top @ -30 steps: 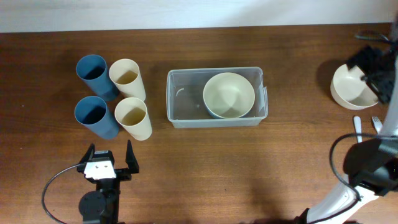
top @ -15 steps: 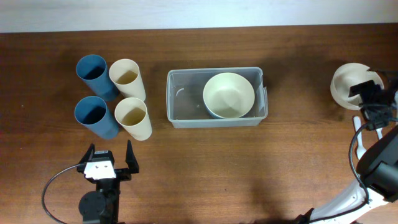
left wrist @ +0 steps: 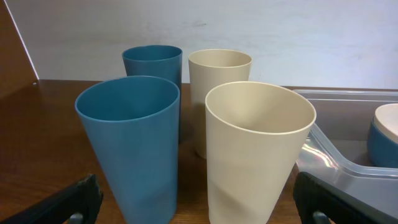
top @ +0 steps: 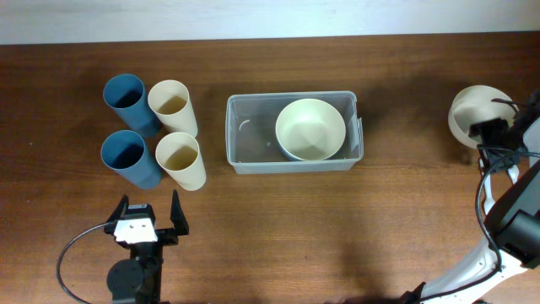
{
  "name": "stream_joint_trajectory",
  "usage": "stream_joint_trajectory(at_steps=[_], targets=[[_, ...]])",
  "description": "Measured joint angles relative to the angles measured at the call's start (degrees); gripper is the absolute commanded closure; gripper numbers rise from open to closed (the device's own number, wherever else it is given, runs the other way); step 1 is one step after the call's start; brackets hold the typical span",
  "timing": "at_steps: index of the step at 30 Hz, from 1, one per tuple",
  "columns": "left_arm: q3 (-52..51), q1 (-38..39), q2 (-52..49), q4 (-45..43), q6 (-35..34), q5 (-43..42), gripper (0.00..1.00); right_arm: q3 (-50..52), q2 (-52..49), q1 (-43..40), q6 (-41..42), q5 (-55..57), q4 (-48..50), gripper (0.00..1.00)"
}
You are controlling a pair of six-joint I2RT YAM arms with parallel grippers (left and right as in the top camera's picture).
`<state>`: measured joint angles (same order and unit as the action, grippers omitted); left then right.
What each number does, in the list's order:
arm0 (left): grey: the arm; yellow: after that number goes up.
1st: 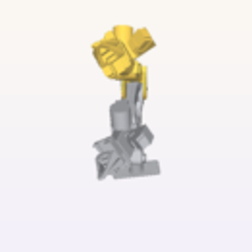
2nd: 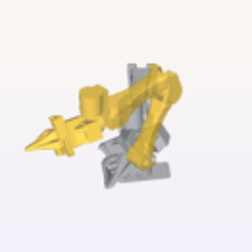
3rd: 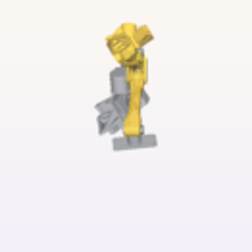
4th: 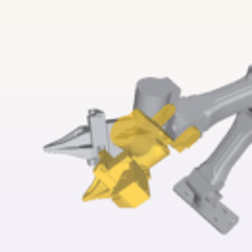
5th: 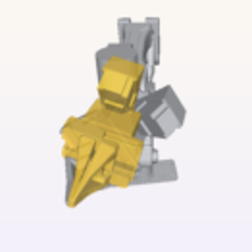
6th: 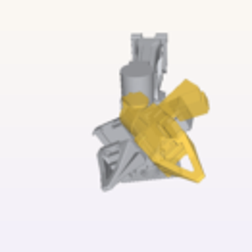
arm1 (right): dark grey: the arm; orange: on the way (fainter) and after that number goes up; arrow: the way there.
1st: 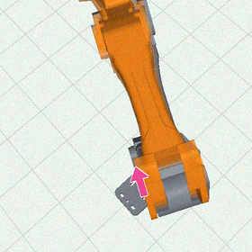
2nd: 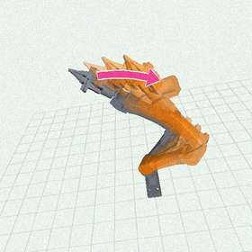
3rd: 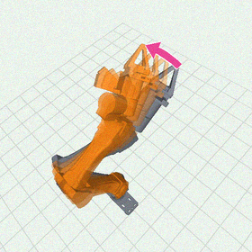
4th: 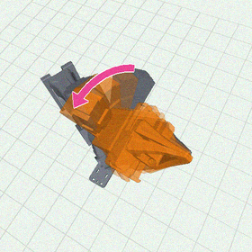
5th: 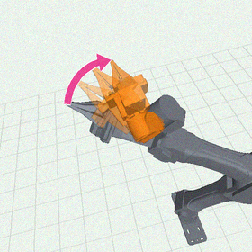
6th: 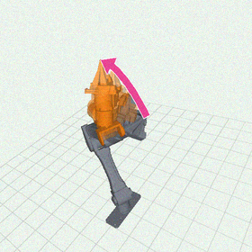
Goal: Pack container
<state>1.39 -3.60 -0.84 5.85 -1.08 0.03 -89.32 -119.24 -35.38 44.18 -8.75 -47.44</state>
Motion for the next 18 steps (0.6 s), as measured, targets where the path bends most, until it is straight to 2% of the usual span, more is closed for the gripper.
stream_joint_trajectory(at_steps=[1,4,5,13,18], targets=[[0.0,0.0,0.0,0.0,0.0,0.0,0.0,0.0,-0.3,0.0,0.2,0.0,0.0,0.56],[0.0,0.0,0.0,0.0,0.0,0.0,0.0,0.2,-1.0,0.0,0.4,-0.1,0.3,0.92],[0.0,0.0,0.0,0.0,0.0,0.0,0.0,0.2,-1.0,0.0,0.4,-0.2,0.4,0.96],[0.0,0.0,0.0,0.0,0.0,0.0,0.0,-0.3,-1.0,0.0,0.3,-3.5,0.5,0.96],[0.0,0.0,0.0,0.0,0.0,0.0,0.0,-5.9,-1.0,0.3,-1.4,-9.1,-1.6,0.96]])
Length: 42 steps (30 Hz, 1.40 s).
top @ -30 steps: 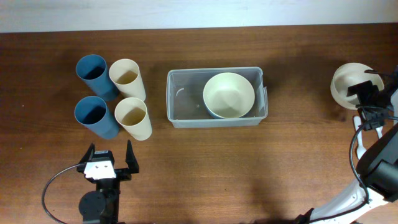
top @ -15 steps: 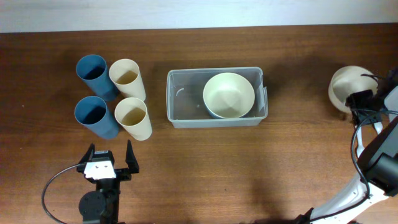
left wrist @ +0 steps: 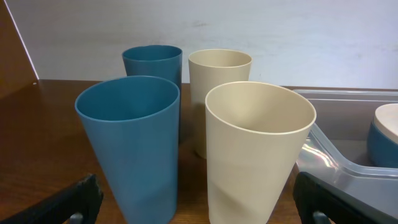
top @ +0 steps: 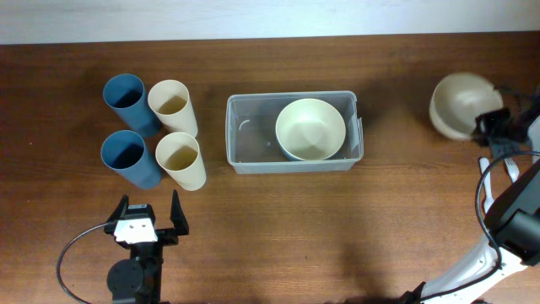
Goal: Pack container
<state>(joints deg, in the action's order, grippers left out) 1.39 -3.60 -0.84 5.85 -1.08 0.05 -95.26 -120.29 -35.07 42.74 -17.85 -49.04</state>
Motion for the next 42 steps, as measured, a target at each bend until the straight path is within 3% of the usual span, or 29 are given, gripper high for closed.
stream_joint_trajectory(at_steps=[4,9,16,24,33,37,42], targets=[[0.0,0.0,0.0,0.0,0.0,0.0,0.0,-12.4,0.9,2.2,-4.5,-9.5,-8.9,0.96],[0.0,0.0,0.0,0.0,0.0,0.0,0.0,-28.8,4.2,12.2,-13.1,-16.3,-29.1,0.96],[0.0,0.0,0.0,0.0,0.0,0.0,0.0,-35.5,7.0,29.3,-20.3,-14.5,-43.3,0.96],[0.0,0.0,0.0,0.0,0.0,0.0,0.0,-25.6,6.3,39.1,-22.0,-7.3,-37.5,0.96],[0.0,0.0,0.0,0.0,0.0,0.0,0.0,-11.2,5.2,39.3,-22.3,-5.5,-27.6,0.96],[0.0,0.0,0.0,0.0,0.0,0.0,0.0,-9.6,4.7,39.3,-22.3,-5.5,-24.1,0.96],[0.0,0.0,0.0,0.0,0.0,0.0,0.0,-9.5,4.5,39.3,-22.3,-5.5,-22.4,0.83]])
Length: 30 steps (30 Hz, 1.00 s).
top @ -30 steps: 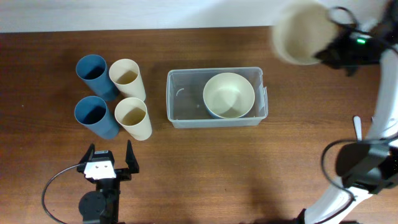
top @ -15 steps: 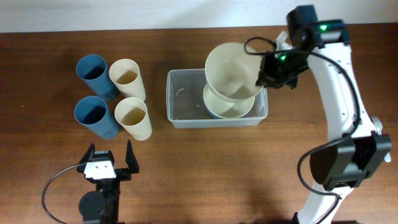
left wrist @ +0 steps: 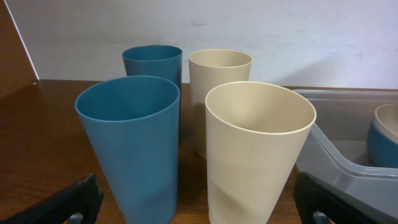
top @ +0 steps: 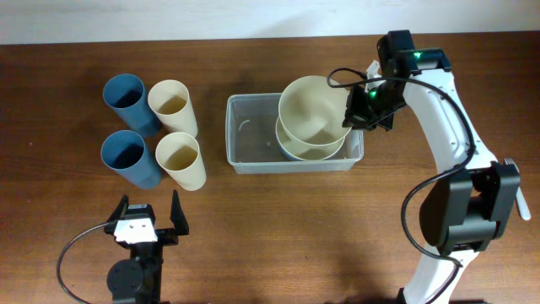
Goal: Pack container
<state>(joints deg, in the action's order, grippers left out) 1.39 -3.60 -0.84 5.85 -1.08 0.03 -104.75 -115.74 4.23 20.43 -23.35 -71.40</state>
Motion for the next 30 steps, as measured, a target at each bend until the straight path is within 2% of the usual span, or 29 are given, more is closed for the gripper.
stream_joint_trajectory(at_steps=[2,8,10,15,17,19,25,30], targets=[[0.0,0.0,0.0,0.0,0.0,0.0,0.0,0.0,-0.5,0.2,-0.1,0.2,0.2,0.76],[0.0,0.0,0.0,0.0,0.0,0.0,0.0,0.0,-2.6,1.7,-0.1,0.9,1.3,0.72],[0.0,0.0,0.0,0.0,0.0,0.0,0.0,0.0,-3.0,1.9,-0.2,0.9,1.6,0.67],[0.0,0.0,0.0,0.0,0.0,0.0,0.0,-4.9,-3.2,1.1,-0.4,1.1,-2.8,0.3],[0.0,0.0,0.0,0.0,0.0,0.0,0.0,-11.3,-3.4,-0.5,-0.4,1.1,-6.1,0.18],[0.0,0.0,0.0,0.0,0.0,0.0,0.0,-18.9,-3.5,-2.9,-0.6,1.5,-9.4,0.01],[0.0,0.0,0.0,0.0,0.0,0.0,0.0,-40.0,-3.0,-15.2,0.0,9.6,-19.6,0.01],[0.0,0.0,0.0,0.0,0.0,0.0,0.0,-42.5,-2.1,-28.2,2.2,20.4,-25.5,0.01]])
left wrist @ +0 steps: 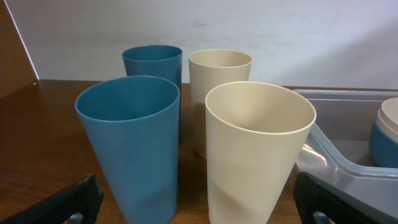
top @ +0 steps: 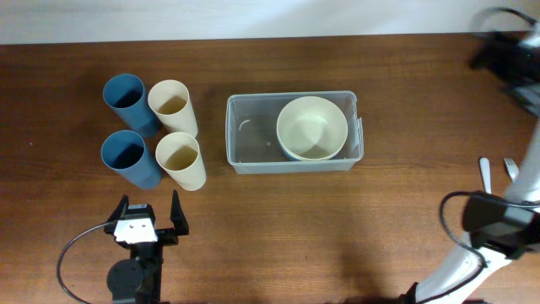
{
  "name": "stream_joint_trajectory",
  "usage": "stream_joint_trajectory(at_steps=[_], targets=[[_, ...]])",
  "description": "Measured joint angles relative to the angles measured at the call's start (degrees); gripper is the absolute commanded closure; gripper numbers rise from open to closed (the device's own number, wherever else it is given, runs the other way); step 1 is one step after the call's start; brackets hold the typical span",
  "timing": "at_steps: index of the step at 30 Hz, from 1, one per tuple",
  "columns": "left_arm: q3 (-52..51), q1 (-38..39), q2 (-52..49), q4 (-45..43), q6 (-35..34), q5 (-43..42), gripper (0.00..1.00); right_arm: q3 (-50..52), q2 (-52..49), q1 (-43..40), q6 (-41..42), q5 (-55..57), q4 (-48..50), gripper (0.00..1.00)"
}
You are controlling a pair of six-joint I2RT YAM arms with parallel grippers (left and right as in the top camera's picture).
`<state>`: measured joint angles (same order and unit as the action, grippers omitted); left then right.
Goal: Pack container
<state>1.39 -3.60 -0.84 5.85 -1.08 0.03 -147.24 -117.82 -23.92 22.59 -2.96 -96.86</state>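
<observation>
The clear plastic container point(top: 245, 135) sits mid-table; its wall point(left wrist: 348, 134) shows at the right of the left wrist view. Inside its right half, cream bowls point(top: 311, 127) lie nested, the outside blue point(left wrist: 385, 134). Two blue cups point(top: 124, 93) point(top: 126, 154) and two cream cups point(top: 171, 103) point(top: 180, 157) stand left of it. My left gripper point(top: 145, 221) is open near the front edge, just short of the near blue cup point(left wrist: 130, 143) and near cream cup point(left wrist: 258, 149). My right gripper point(top: 504, 52) is a dark blur at the far right corner.
White cutlery point(top: 483, 171) lies at the table's right edge beside the right arm's lower link point(top: 494, 221). The left half of the container holds nothing. The far blue cup point(left wrist: 152, 62) and far cream cup point(left wrist: 219, 68) stand behind the near pair.
The cream bowl held over the container by my right gripper now sits nested in the bowl inside it. The right arm has moved off to the far right corner. The left arm is unchanged.
My right gripper first held a cream bowl at the table's far right edge, then slightly farther back. Then it held the bowl over the bowl in the container. Now that bowl rests nested there and the arm is away. The left gripper stayed open by the cups throughout.
</observation>
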Motion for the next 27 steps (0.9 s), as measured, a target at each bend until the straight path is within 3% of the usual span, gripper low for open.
stream_joint_trajectory(at_steps=[7,19,24,27], targets=[[0.0,0.0,0.0,0.0,0.0,0.0,0.0,9.6,-0.1,-9.9,1.0,3.6,2.1,0.01],[0.0,0.0,0.0,-0.1,0.0,0.3,0.0,26.0,-0.8,-11.3,1.2,4.2,9.9,0.01],[-0.1,0.0,0.0,-4.5,0.0,1.9,0.0,26.1,-0.8,-11.3,1.2,4.3,10.2,0.01],[-0.3,0.0,0.0,-12.6,0.0,0.5,0.0,26.1,-0.8,-11.3,1.2,4.3,10.2,0.01]])
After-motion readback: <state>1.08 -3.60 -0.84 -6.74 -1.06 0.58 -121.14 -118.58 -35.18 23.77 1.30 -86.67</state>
